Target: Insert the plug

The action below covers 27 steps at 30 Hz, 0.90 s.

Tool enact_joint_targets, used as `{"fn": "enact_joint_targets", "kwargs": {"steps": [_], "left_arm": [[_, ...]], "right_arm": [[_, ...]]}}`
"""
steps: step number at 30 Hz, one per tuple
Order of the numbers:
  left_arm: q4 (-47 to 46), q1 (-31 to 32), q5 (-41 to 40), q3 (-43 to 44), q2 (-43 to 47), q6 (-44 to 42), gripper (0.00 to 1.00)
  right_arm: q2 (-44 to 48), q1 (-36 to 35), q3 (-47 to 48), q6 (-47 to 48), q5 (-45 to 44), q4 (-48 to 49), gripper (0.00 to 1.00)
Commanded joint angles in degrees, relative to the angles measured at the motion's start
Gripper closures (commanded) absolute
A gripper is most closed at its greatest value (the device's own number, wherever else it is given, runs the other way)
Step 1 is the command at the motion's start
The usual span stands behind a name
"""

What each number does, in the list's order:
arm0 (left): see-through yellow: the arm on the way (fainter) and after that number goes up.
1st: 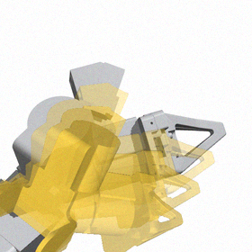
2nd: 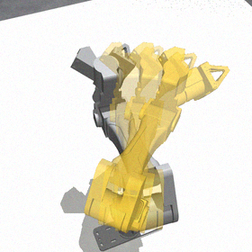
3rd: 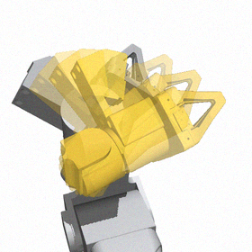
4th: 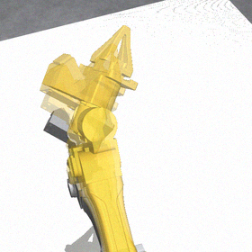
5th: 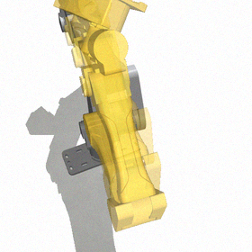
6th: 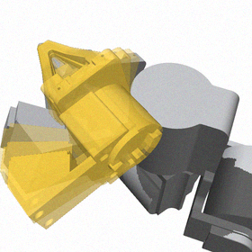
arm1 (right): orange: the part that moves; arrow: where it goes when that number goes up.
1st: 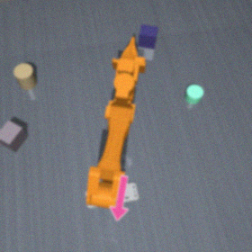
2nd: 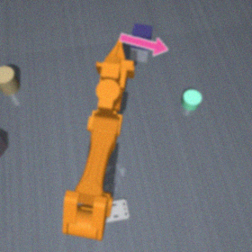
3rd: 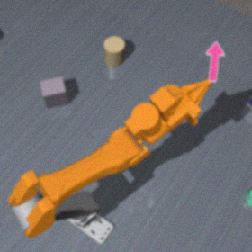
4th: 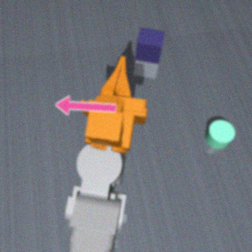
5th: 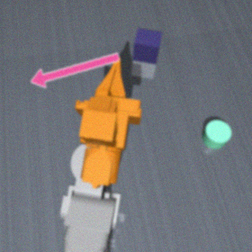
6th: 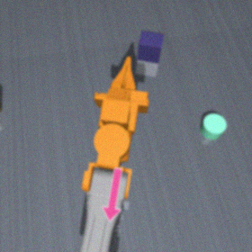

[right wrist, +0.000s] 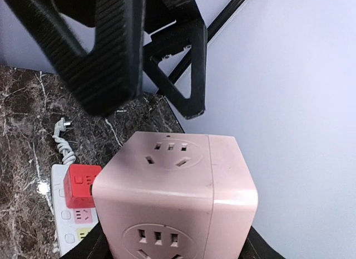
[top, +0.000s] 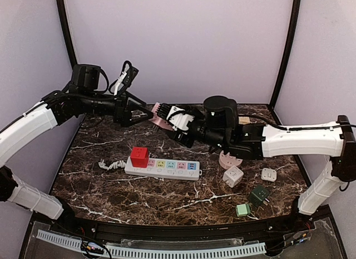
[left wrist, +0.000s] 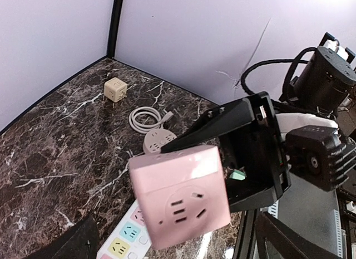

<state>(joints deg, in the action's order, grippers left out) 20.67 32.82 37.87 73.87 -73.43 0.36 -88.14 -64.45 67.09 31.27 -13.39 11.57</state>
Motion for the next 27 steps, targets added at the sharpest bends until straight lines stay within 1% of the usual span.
{"fn": "enact_joint_targets", "kwargs": {"steps": [1,2,5,6,7,9,10,13,15,16,17,18,19,20,21,22,23,26,27], "left_arm": [[2.98,0.55,4.32,1.74,-0.86,-0.65,0.01],[2.98,0.73,3.97,1.56,-0.93,-0.64,0.01],[2.51,1.45,-2.08,0.7,-1.47,-0.7,0.02],[2.4,2.07,-4.93,1.16,-2.16,-0.82,0.03],[2.38,2.71,-6.06,1.61,-2.55,-0.9,0.04],[2.36,3.57,-8.28,3.56,-3.96,-1.08,0.07],[2.43,3.75,-8.81,4.95,-4.83,-1.13,0.11],[2.76,4.48,-8.91,7.12,-6.3,-1.38,0.18],[3.06,4.86,-9.22,7.88,-7.11,-1.69,0.24],[3.24,4.92,-9.35,8.23,-7.62,-1.9,0.3],[3.37,5.25,-9.33,8.44,-7.87,-2.01,0.33],[3.6,5.42,-9.31,8.87,-8.33,-2.11,0.41],[3.73,5.7,-9.31,9.03,-8.78,-2.16,0.54],[3.76,5.78,-9.26,9.37,-8.94,-2.26,0.62],[3.81,5.92,-9.03,9.54,-9.24,-2.28,0.78],[3.84,5.98,-8.86,9.85,-9.34,-2.49,0.85],[3.94,6.02,-8.55,9.96,-9.54,-2.7,0.96],[4.88,6.03,-7.83,10.3,-9.35,-5.3,0.99],[5.76,6.03,-6.96,10.26,-9.18,-7.26,0.99]], "right_arm": [[-1.59,0.96,4.51,6.1,1.48,8.3,1.0],[-1.87,0.96,4.8,5.82,1.91,8.16,1.0],[-2.15,0.97,5.35,4.84,3.13,7.81,1.0],[-2.25,0.93,5.48,4.64,3.36,7.68,1.0],[-2.32,0.96,5.53,4.63,3.53,7.6,1.0],[-2.3,0.93,5.44,4.51,3.71,7.57,1.0],[-2.26,0.94,5.38,4.55,3.87,7.5,1.0],[-2.0,0.92,5.26,4.21,4.52,7.35,1.0],[-1.99,0.97,5.32,4.07,4.6,7.21,1.0],[-2.03,0.93,5.33,4.07,4.61,7.11,1.0],[-2.1,0.92,5.4,4.07,4.57,7.14,1.0],[-2.12,0.9,5.4,4.07,4.51,7.1,1.0],[-2.08,0.92,5.38,4.09,4.64,6.93,1.0],[-1.98,0.93,5.34,4.0,4.82,6.73,1.0],[-1.83,0.93,5.33,4.06,5.04,6.39,1.0],[-1.67,0.96,5.34,4.15,5.61,5.8,1.0],[-1.38,0.97,5.27,4.19,6.11,5.08,1.0],[0.44,1.47,4.84,3.8,8.42,2.16,0.99],[1.29,1.93,4.92,3.3,10.0,0.06,0.84]]}}
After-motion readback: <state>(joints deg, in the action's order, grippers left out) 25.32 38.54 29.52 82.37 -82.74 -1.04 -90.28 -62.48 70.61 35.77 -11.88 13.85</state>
